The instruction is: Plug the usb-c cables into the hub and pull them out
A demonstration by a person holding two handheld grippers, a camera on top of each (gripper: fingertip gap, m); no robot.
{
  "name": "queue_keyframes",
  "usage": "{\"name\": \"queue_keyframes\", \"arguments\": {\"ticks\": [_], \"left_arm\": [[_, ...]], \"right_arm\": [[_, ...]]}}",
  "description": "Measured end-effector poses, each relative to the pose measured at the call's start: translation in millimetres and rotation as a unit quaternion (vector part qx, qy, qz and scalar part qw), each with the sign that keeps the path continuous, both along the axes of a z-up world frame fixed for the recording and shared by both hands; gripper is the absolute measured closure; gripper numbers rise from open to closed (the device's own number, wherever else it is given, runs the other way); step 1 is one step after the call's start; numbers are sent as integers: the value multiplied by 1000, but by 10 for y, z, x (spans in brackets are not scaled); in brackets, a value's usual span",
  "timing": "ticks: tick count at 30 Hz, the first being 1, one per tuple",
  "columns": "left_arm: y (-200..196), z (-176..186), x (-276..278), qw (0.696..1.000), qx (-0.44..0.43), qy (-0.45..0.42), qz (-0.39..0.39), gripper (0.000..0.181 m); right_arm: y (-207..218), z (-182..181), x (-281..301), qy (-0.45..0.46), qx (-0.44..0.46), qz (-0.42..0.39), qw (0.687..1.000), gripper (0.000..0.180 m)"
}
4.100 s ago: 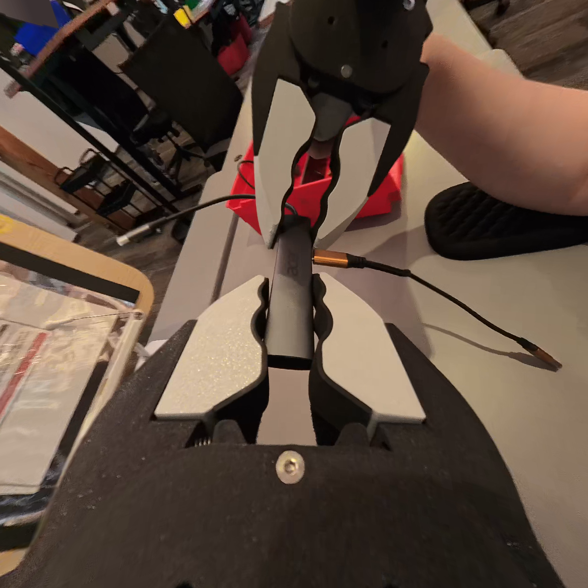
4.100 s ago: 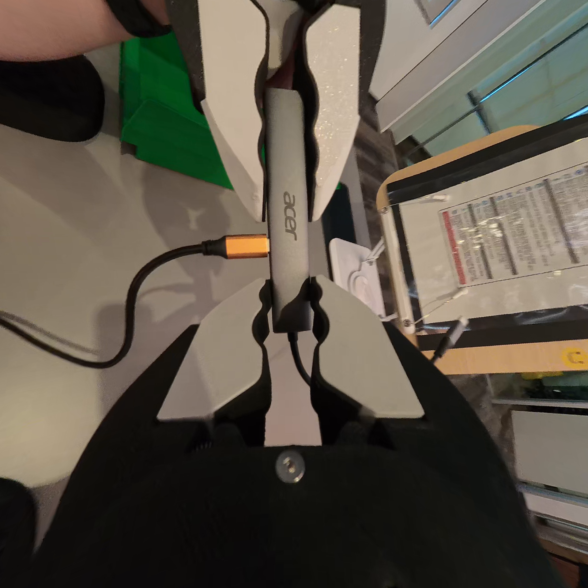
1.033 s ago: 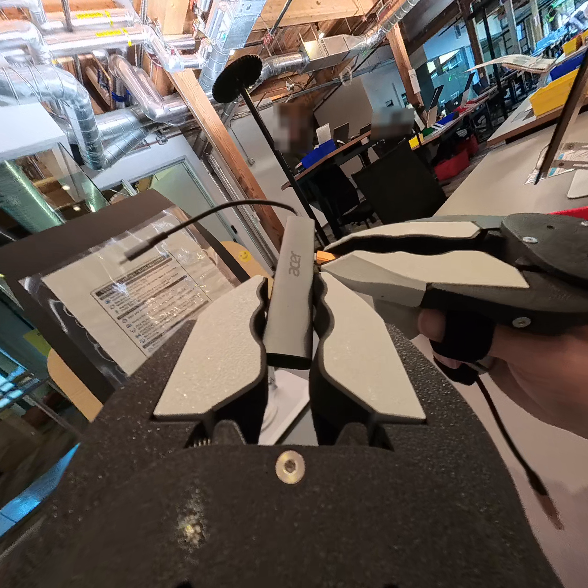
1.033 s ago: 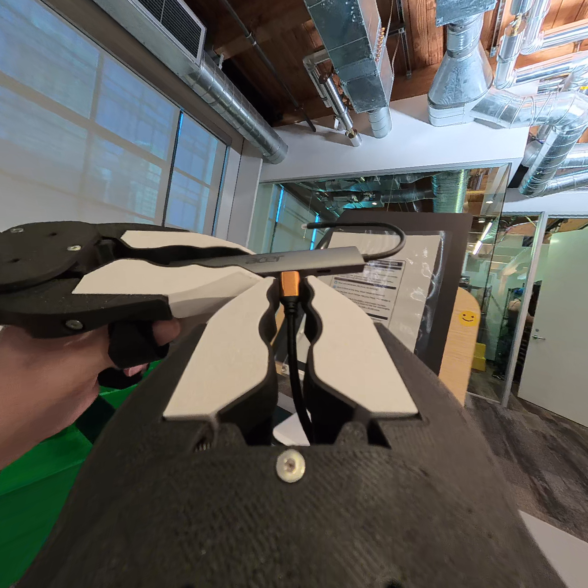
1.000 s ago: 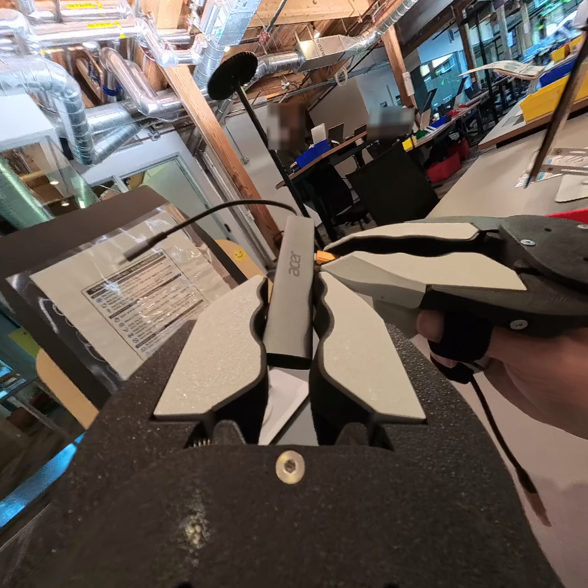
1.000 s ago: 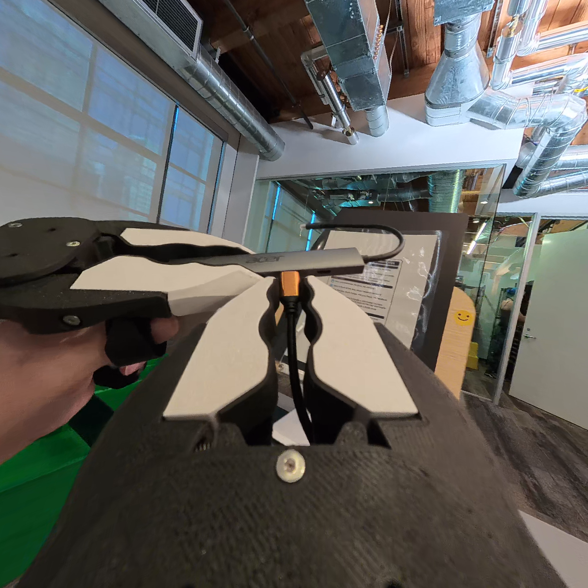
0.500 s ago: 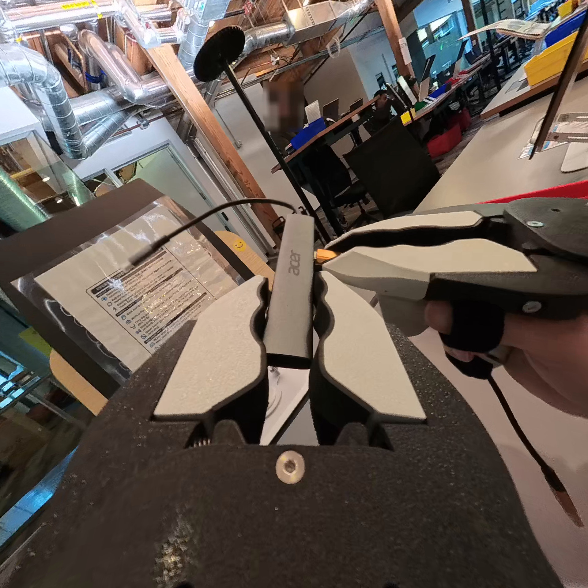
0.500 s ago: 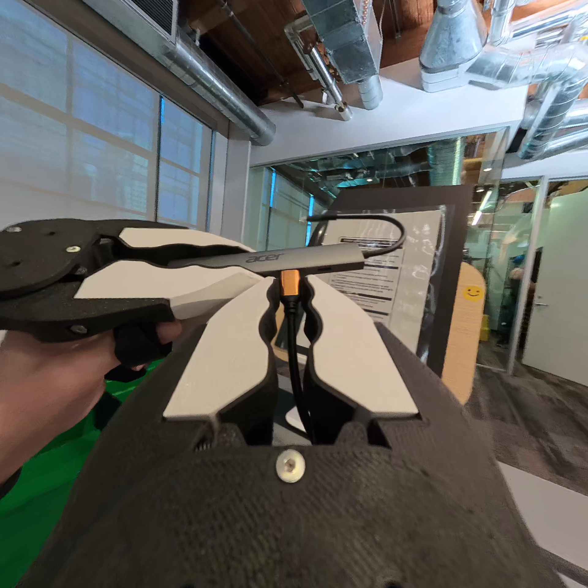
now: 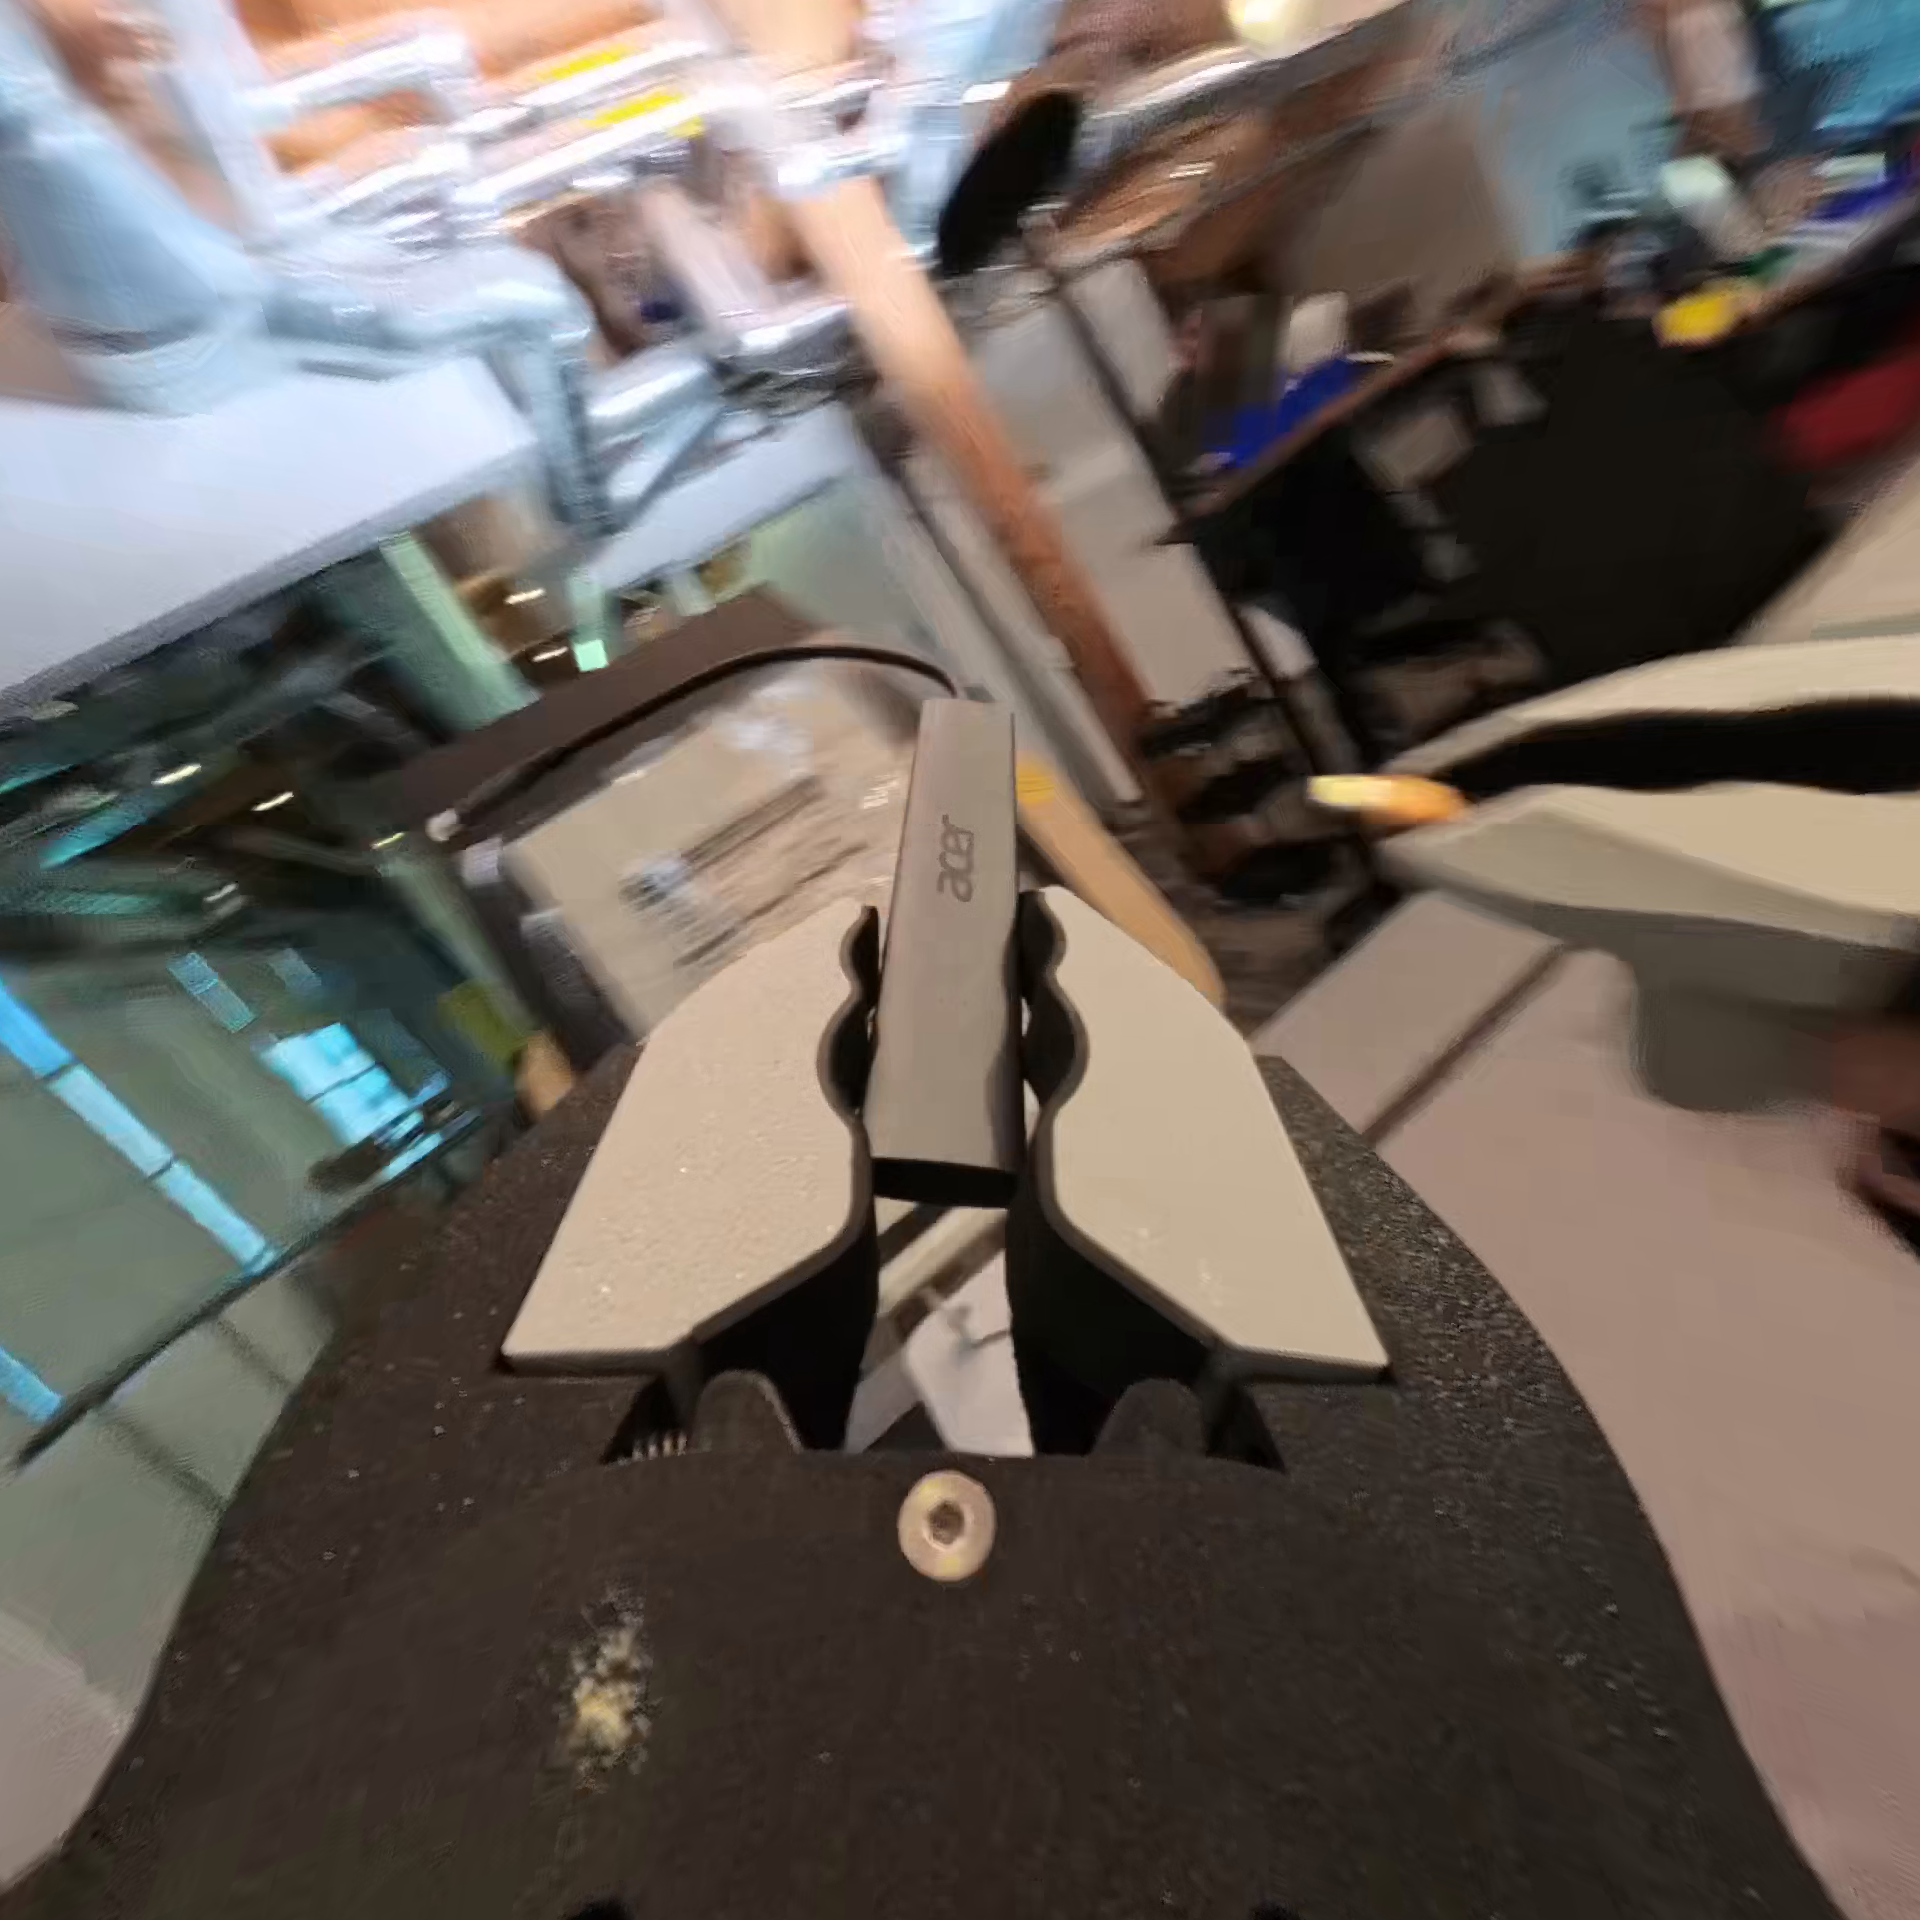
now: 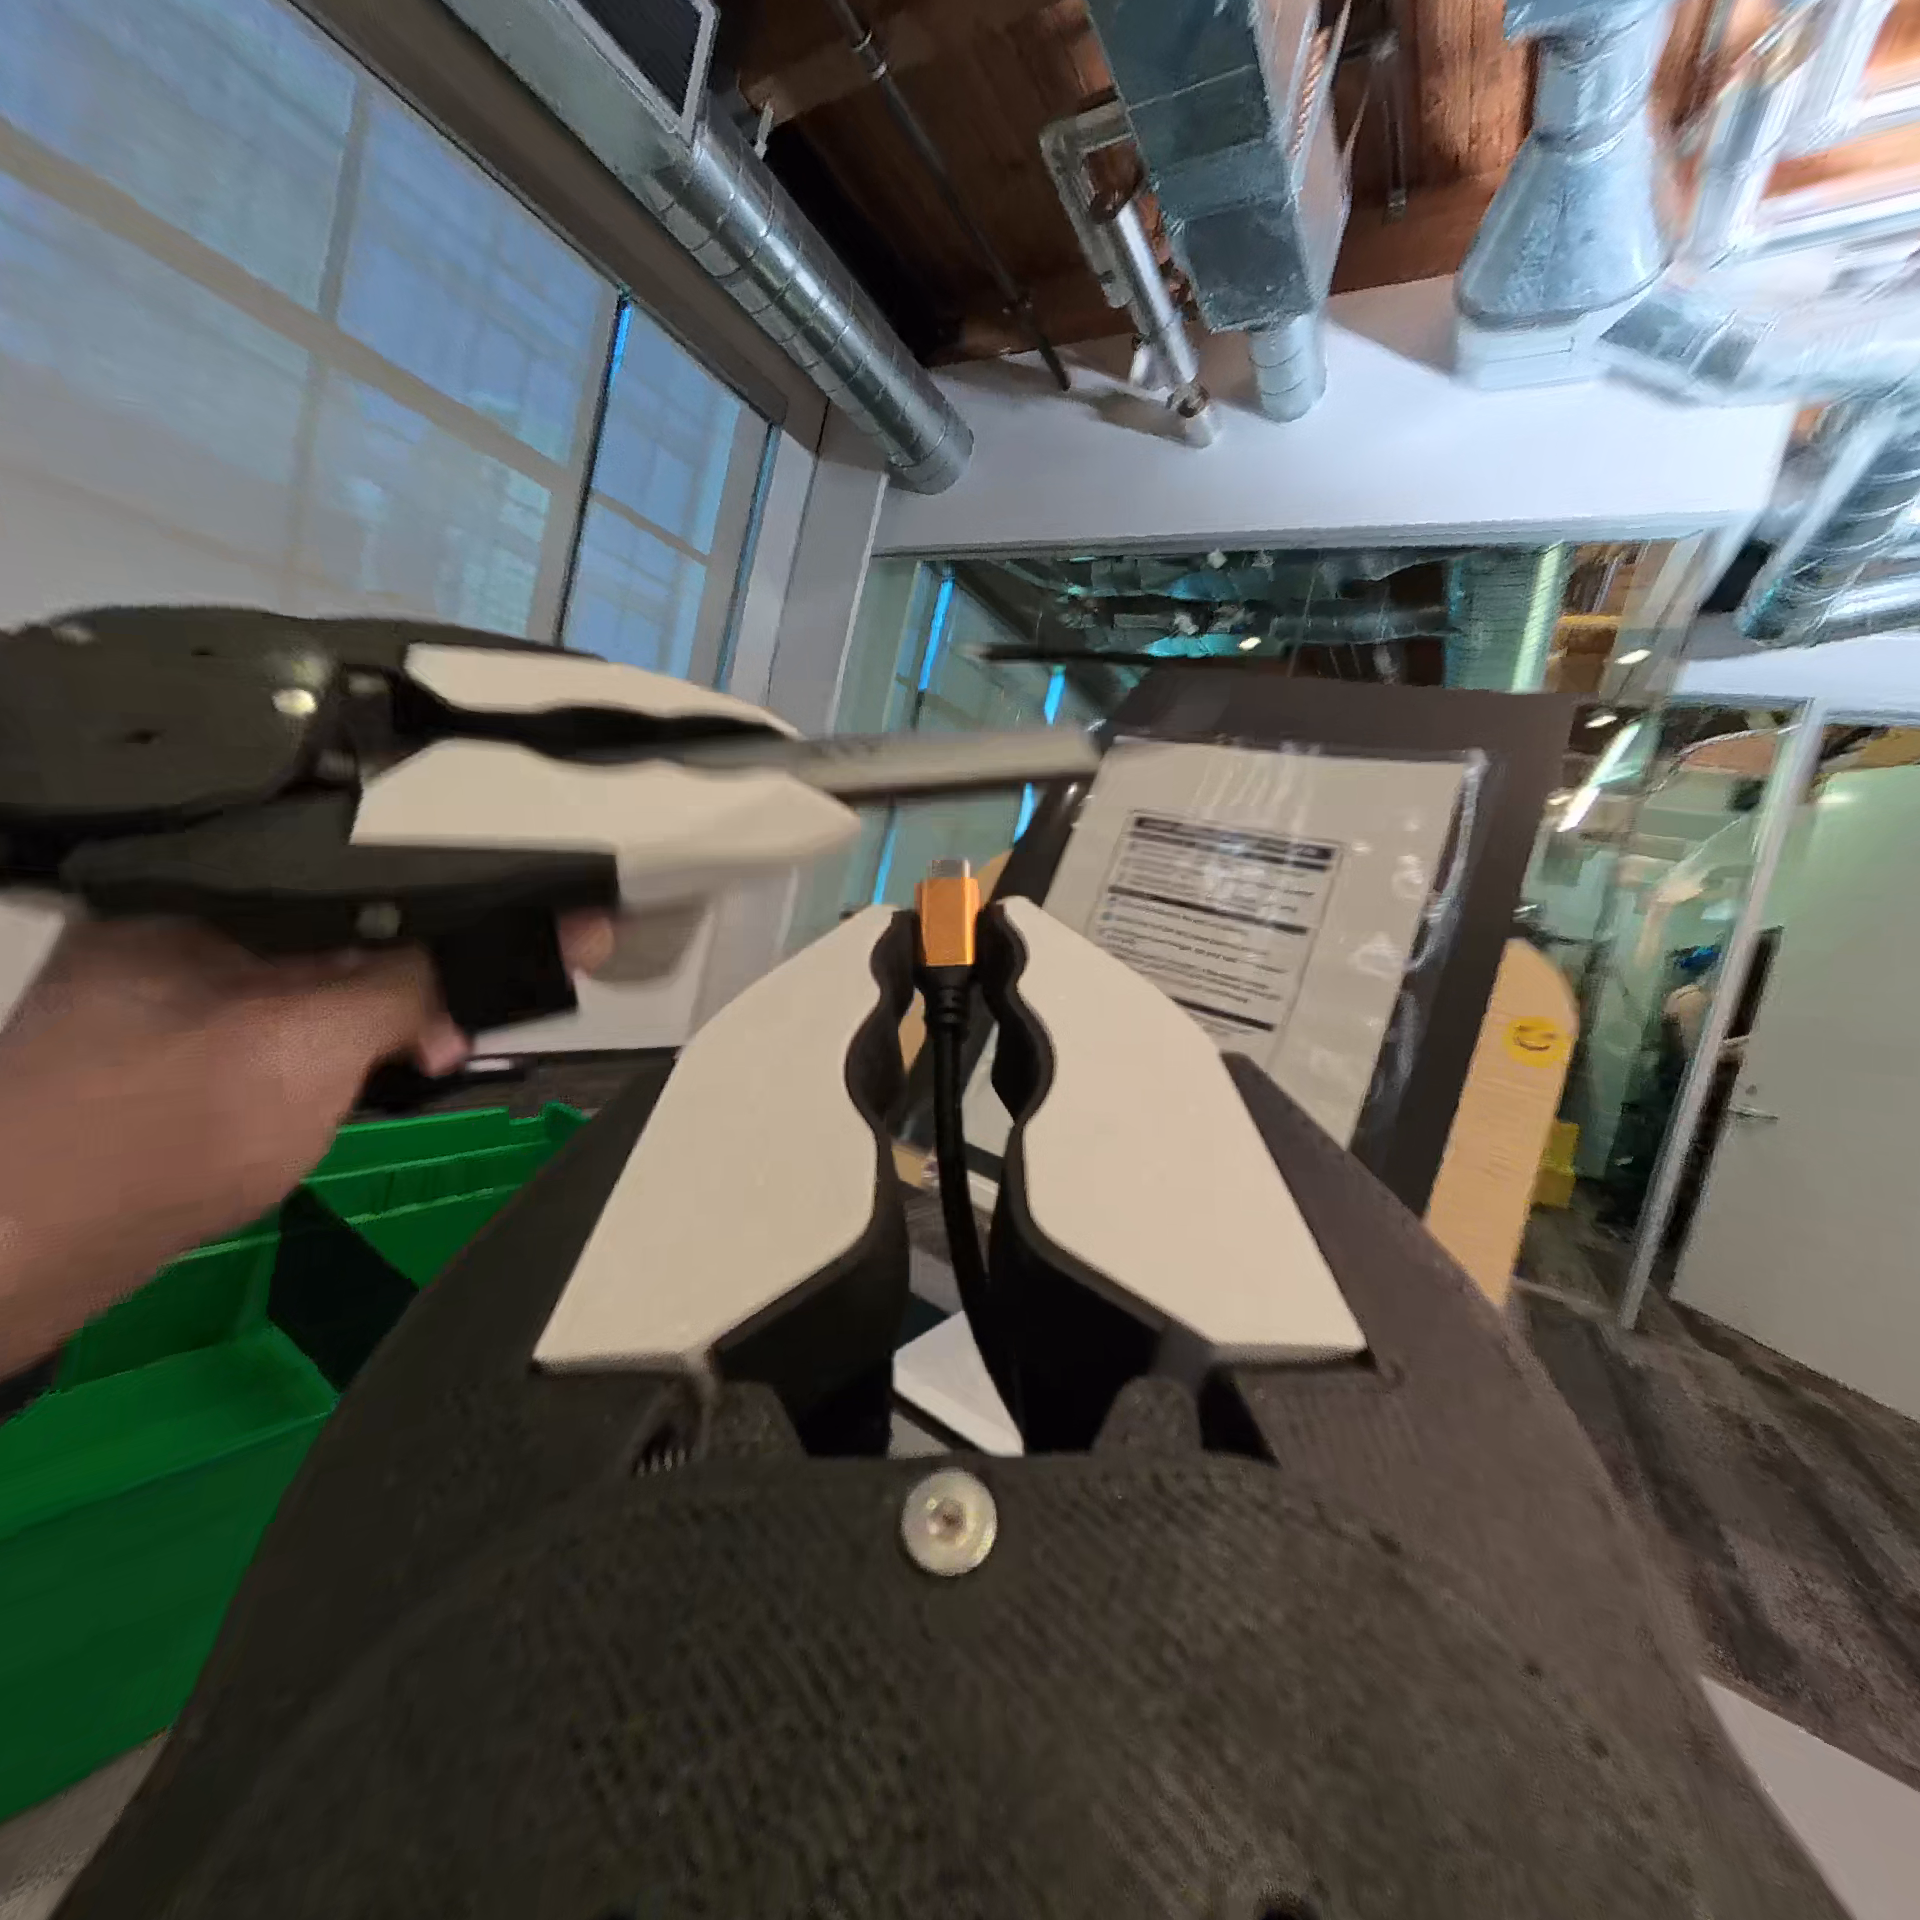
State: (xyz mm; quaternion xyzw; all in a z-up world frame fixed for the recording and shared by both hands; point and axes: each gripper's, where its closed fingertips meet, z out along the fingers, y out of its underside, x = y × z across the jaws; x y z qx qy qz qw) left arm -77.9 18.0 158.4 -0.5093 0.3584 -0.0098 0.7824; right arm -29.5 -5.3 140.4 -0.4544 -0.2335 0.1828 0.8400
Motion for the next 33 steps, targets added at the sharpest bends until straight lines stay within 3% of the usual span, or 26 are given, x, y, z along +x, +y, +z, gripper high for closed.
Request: {"name": "queue_keyframes", "arguments": {"ticks": [1, 3, 5, 11, 16, 20, 24, 28, 33], "left_arm": [[50, 96, -225, 999, 1, -33, 17, 156], [-12, 270, -515, 990, -47, -116, -68, 157], [-86, 400, -752, 985, -49, -142, -90, 157], [-265, 461, -708, 988, -46, -95, -111, 156], [-276, 331, -418, 991, -58, -43, -117, 156], [-340, 300, -266, 989, -59, -27, -132, 156], [-376, 303, -217, 988, -60, -25, -142, 156], [-353, 299, -235, 988, -64, -29, -140, 156], [-337, 310, -259, 988, -66, -35, -138, 156]], "right_arm": [[-15, -35, -4, -4, 9, -11, 1000, 166], [6, -106, -88, -13, -2, 0, 1000, 165], [35, -106, -112, -12, -10, 9, 1000, 165], [-146, 410, 222, -78, -11, 47, 996, 166], [-454, 799, 1094, -81, -13, 21, 996, 166], [-691, 988, 1650, -87, 53, -69, 992, 166], [-437, 674, 2080, -172, 22, -153, 973, 166], [-24, 224, 2373, -169, -43, -123, 977, 166], [84, -52, 2505, -149, -105, -69, 981, 166]]}}
